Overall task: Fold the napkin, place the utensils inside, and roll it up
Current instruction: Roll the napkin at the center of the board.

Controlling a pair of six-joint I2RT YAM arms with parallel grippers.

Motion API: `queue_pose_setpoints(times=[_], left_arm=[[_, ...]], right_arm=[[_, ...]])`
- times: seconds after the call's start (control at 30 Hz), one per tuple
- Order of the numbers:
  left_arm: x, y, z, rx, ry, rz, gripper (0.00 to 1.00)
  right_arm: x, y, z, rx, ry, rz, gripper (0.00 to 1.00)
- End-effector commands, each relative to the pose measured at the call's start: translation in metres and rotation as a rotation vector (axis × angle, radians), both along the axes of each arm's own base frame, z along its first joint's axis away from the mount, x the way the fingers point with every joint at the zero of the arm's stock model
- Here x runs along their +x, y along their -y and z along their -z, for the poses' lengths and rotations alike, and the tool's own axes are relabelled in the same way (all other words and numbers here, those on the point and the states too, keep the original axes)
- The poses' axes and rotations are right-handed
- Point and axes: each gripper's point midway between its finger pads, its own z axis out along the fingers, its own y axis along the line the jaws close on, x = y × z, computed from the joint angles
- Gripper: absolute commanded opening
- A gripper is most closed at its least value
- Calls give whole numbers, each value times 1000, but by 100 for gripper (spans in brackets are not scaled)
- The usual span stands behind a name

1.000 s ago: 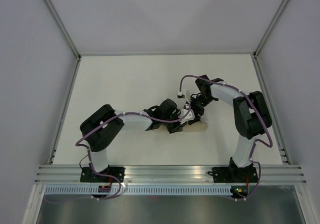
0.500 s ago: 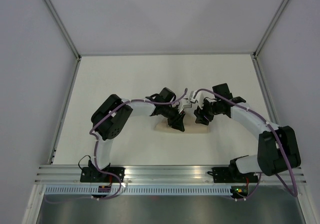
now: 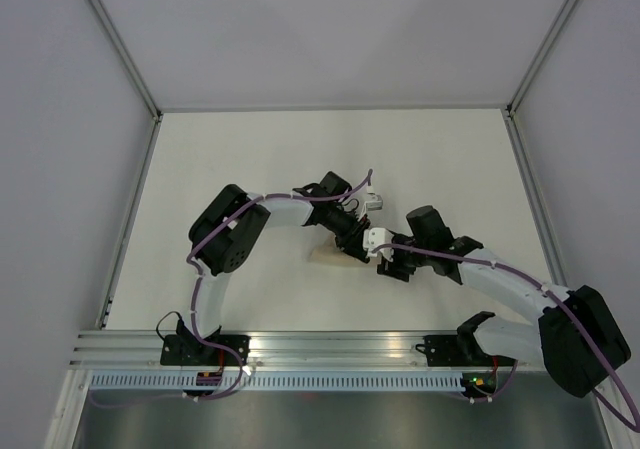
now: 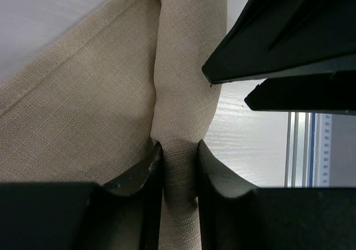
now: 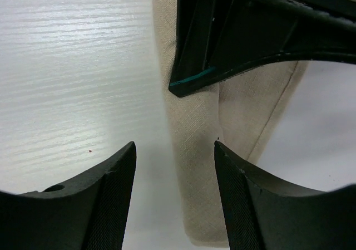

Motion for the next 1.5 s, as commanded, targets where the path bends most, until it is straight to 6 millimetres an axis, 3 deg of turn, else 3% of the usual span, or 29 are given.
queue_pose_setpoints(times=[0.0, 0.33, 0.5, 0.6, 0.73, 0.8, 0.93, 1.23, 1.27, 1.33, 1.37, 1.43, 1.47], left_arm=[[-30, -37, 59, 254, -151, -41, 2], [-28, -34, 58, 257, -167, -45, 3], [-29, -33, 55, 254, -175, -43, 7], [-28, -32, 54, 252, -176, -44, 15], [-22, -34, 52, 259, -167, -79, 34], [-14, -32, 46, 234, -144, -101, 38], [5, -29, 21, 176, -79, -177, 45], [50, -37, -39, 29, 64, -375, 48], [61, -33, -60, -34, 134, -398, 48], [68, -41, -66, -42, 178, -459, 49], [78, -43, -87, -87, 253, -505, 50], [79, -52, -96, -111, 295, -558, 50], [88, -54, -119, -166, 368, -607, 50]], right_arm=[[13, -8, -4, -5, 119, -6, 64], [20, -14, 18, -64, 163, -10, 64], [19, -14, 27, -85, 149, -11, 58], [19, -14, 32, -93, 136, -4, 51], [15, -11, 38, -115, 99, -5, 37], [13, -12, 39, -118, 82, -16, 34], [3, -10, 45, -141, 18, -40, 32], [-8, -12, 51, -163, -99, -75, 29], [-8, -13, 50, -163, -109, -78, 29], [-9, -12, 51, -171, -149, -83, 30], [-7, -15, 51, -167, -170, -91, 30], [-11, -11, 52, -183, -224, -100, 29], [-8, -15, 52, -180, -248, -106, 29]])
